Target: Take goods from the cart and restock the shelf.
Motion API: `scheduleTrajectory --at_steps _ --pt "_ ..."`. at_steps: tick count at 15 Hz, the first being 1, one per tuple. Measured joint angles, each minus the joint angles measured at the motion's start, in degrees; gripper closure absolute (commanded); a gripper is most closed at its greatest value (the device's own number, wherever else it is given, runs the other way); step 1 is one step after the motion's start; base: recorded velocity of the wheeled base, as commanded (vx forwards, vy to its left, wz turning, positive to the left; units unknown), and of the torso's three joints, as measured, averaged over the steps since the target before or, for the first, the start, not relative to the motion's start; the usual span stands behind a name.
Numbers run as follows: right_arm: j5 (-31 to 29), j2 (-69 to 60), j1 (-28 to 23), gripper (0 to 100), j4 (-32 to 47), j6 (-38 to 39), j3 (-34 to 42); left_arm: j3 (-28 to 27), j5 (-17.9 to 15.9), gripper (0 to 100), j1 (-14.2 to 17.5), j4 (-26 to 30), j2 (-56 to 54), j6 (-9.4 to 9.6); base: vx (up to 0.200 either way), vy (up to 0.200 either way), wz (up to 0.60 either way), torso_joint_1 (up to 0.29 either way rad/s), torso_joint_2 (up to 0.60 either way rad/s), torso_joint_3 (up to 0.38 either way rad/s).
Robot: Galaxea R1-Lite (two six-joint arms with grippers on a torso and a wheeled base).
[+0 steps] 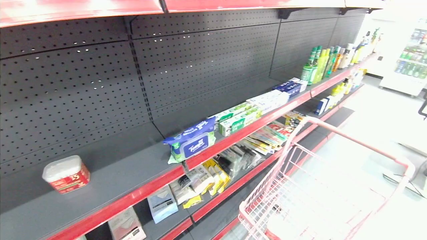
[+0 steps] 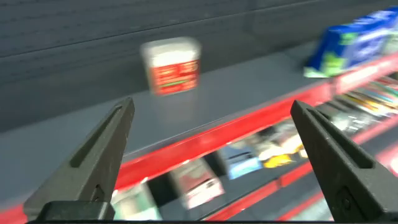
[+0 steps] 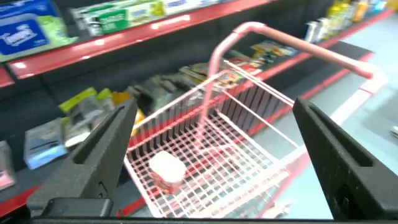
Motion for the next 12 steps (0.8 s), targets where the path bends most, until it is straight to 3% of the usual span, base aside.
scheduleTrajectory --at_steps 2,12 --pt "0.0 0.0 0.0 0 0.0 0.0 0.0 0.0 0.0 0 0.0 0.0 0.0 0.02 0.0 0.0 -0.6 0.0 0.0 -0.002" --pt "1.6 0.3 0.1 0 0.0 -2.4 -1.4 0.0 0.0 0 0.0 0.0 0.0 0.0 0.0 0.0 0.0 0.0 0.0 0.0"
